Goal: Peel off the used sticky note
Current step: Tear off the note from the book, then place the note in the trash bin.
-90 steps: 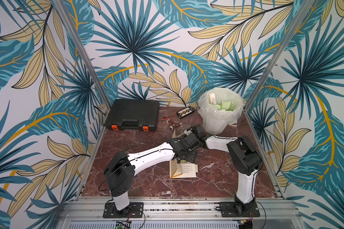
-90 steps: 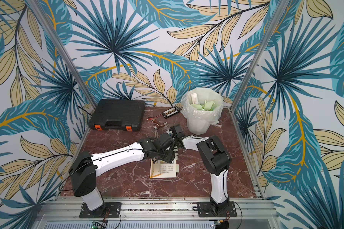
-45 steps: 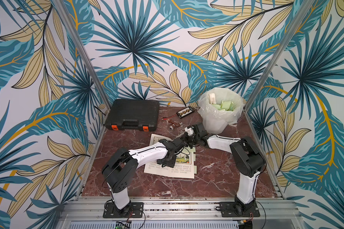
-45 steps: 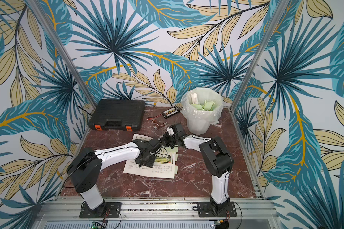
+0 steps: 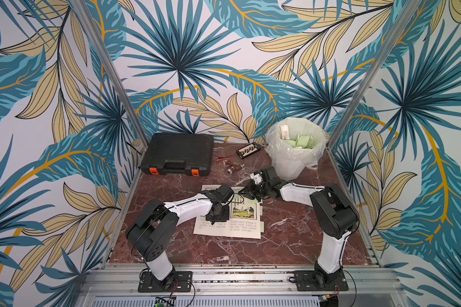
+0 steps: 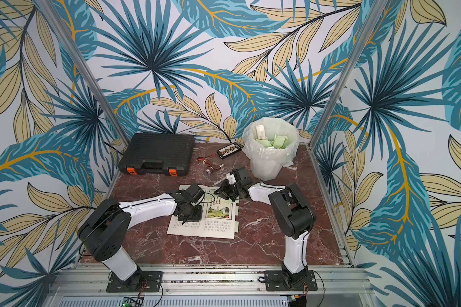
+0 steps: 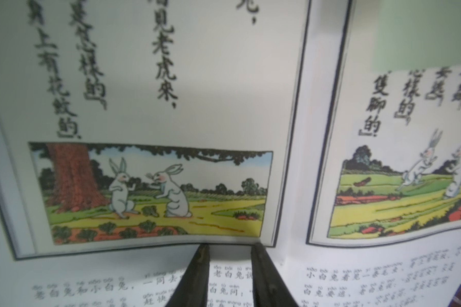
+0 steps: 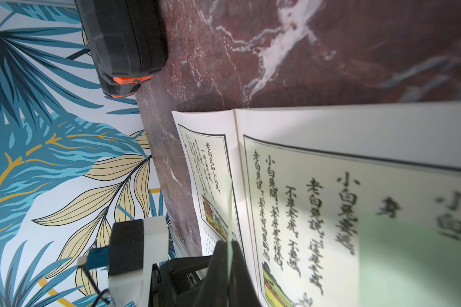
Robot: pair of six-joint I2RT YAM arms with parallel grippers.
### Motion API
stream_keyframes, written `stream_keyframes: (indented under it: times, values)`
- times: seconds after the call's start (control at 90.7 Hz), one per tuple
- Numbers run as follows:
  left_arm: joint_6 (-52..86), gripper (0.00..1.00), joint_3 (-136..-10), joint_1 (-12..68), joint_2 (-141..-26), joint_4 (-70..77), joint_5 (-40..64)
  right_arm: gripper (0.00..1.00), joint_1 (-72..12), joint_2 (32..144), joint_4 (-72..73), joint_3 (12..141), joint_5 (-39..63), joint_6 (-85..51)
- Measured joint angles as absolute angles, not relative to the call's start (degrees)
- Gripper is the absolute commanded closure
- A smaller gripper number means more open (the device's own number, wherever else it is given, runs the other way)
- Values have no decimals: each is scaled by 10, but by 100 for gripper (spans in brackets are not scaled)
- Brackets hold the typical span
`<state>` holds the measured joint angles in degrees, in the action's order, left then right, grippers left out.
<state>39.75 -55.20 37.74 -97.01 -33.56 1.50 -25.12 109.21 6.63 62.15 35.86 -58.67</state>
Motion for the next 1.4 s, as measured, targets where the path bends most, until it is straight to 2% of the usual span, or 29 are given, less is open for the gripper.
stream_keyframes:
  times: [0.242,0.496,0.683,0.97,1.157,1.245,1.4]
  values:
    - [401,72,-545,376,-969,-303,16,100,-176,970,-9,625,360,-542]
    - [390,73,-545,376,-972,-292,22,100,-152,889,-173,830,346,-448]
    - [387,73,-545,375,-973,-287,24,100,-97,903,-252,998,317,-413]
    - [384,73,-528,382,-961,-267,16,98,-36,1035,-398,1187,220,-351]
    - [386,73,-519,404,-956,-257,-17,76,-30,1093,-506,1254,121,-288]
    - [388,72,-520,411,-956,-255,-19,60,-30,1101,-541,1277,93,-267]
    - [384,70,-531,414,-956,-271,-8,45,-30,1102,-586,1329,66,-237]
